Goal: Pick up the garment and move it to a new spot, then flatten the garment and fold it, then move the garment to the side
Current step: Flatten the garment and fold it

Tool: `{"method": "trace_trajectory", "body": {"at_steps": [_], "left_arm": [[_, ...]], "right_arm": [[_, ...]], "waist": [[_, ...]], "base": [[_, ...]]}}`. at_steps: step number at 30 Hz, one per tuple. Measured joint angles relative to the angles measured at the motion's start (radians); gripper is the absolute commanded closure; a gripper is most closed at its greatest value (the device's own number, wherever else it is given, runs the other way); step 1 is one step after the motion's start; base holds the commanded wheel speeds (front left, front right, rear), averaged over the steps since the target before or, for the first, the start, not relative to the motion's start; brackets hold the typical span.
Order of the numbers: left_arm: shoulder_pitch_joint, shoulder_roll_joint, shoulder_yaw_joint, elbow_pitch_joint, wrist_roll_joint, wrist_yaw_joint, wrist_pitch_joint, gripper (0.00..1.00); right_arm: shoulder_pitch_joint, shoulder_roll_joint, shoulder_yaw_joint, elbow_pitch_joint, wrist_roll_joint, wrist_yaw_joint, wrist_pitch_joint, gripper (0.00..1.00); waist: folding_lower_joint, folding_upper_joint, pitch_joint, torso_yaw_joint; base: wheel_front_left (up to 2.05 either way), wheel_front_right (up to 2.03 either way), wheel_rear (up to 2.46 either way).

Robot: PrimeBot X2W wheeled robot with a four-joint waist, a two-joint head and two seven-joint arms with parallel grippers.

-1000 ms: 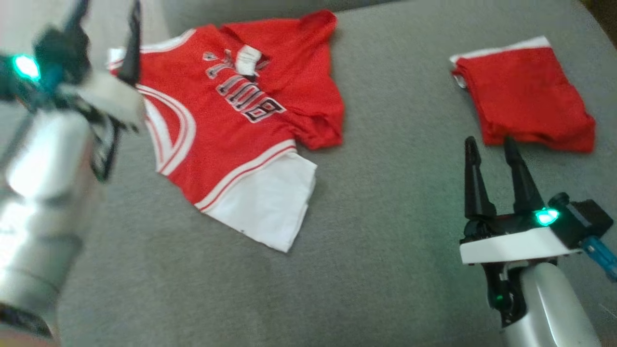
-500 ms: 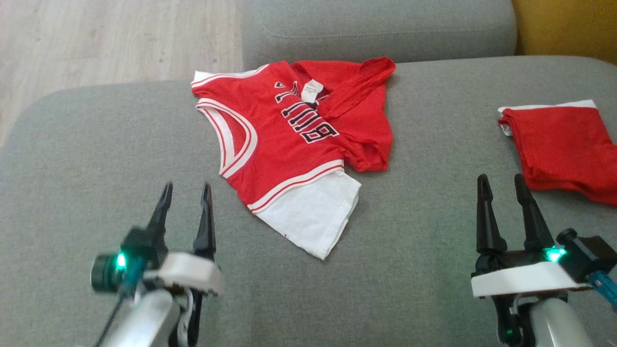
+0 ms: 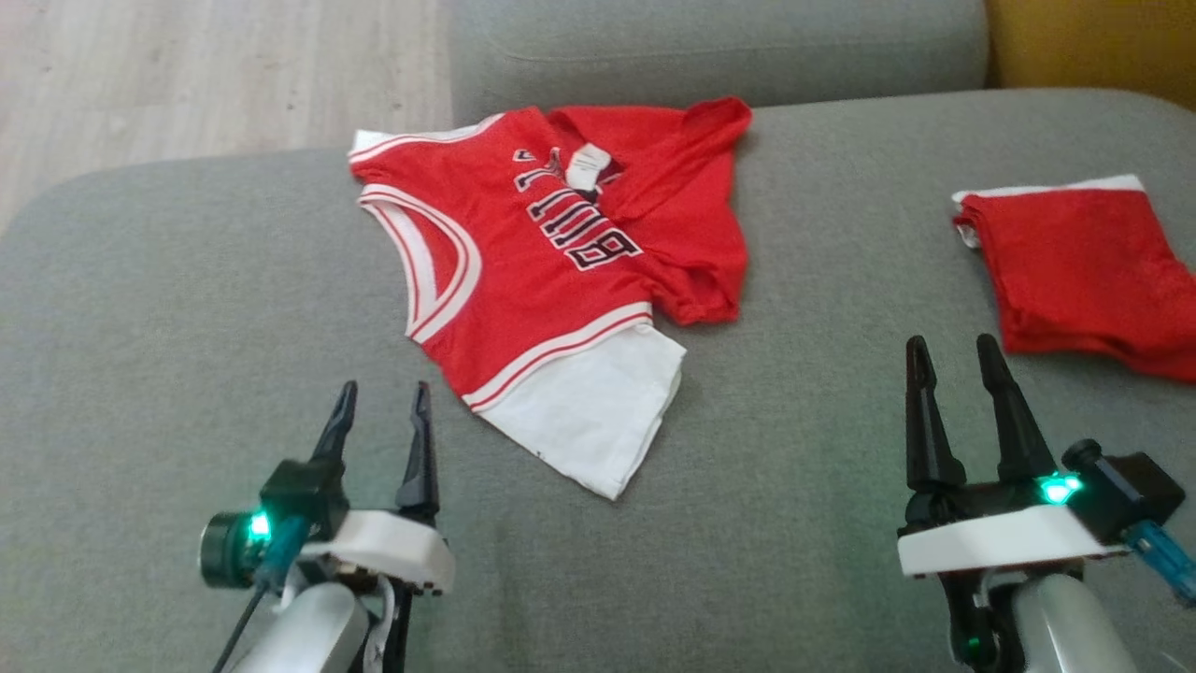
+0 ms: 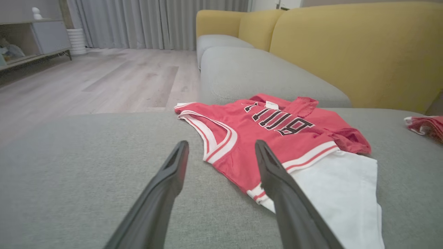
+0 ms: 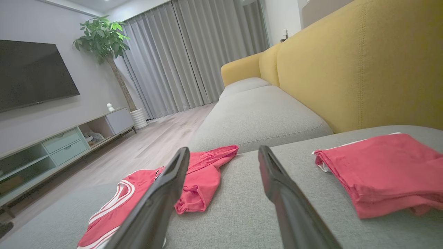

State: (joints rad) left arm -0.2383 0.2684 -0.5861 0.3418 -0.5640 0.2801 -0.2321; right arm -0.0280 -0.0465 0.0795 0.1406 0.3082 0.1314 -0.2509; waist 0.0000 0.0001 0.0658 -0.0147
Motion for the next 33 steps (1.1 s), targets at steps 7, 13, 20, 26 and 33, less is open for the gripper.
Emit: {"method": "trace_trajectory", "body": {"at_steps": [7,13,20,26,33], "left_arm": [[-0.068,-0.038,-0.028,0.109,-0.03,-0.024,0.103,0.0],[-0.129,-0.054,-0.031,0.21,-0.049,-0.035,0.165,0.0],[-0.17,-0.066,-0.024,0.301,-0.075,-0.043,0.188,0.0],[-0.217,-0.072,-0.022,0.338,-0.089,-0.057,0.224,0.32],[-0.226,-0.073,-0.028,0.349,-0.089,-0.087,0.198,1.0]], "right_arm": [[-0.008,0.0,0.018,-0.01,0.008,0.0,0.0,0.0],[-0.035,0.0,0.02,-0.017,0.019,0.0,0.0,0.0],[-0.045,0.0,0.031,-0.021,0.026,0.0,0.0,0.0],[-0.045,0.0,0.033,-0.029,0.03,0.0,0.0,0.0],[-0.046,0.0,0.026,-0.028,0.035,0.0,0.0,0.0]], "waist": [[0.0001,0.0,0.04,-0.052],[0.0002,0.0,0.082,-0.091],[0.0002,0.0,0.116,-0.132],[0.0001,0.0,0.134,-0.15],[0.0001,0.0,0.125,-0.146]], "base": [[0.0,0.0,0.0],[0.0,0.0,0.0],[0.0,0.0,0.0],[0.0,0.0,0.0],[0.0,0.0,0.0]]}}
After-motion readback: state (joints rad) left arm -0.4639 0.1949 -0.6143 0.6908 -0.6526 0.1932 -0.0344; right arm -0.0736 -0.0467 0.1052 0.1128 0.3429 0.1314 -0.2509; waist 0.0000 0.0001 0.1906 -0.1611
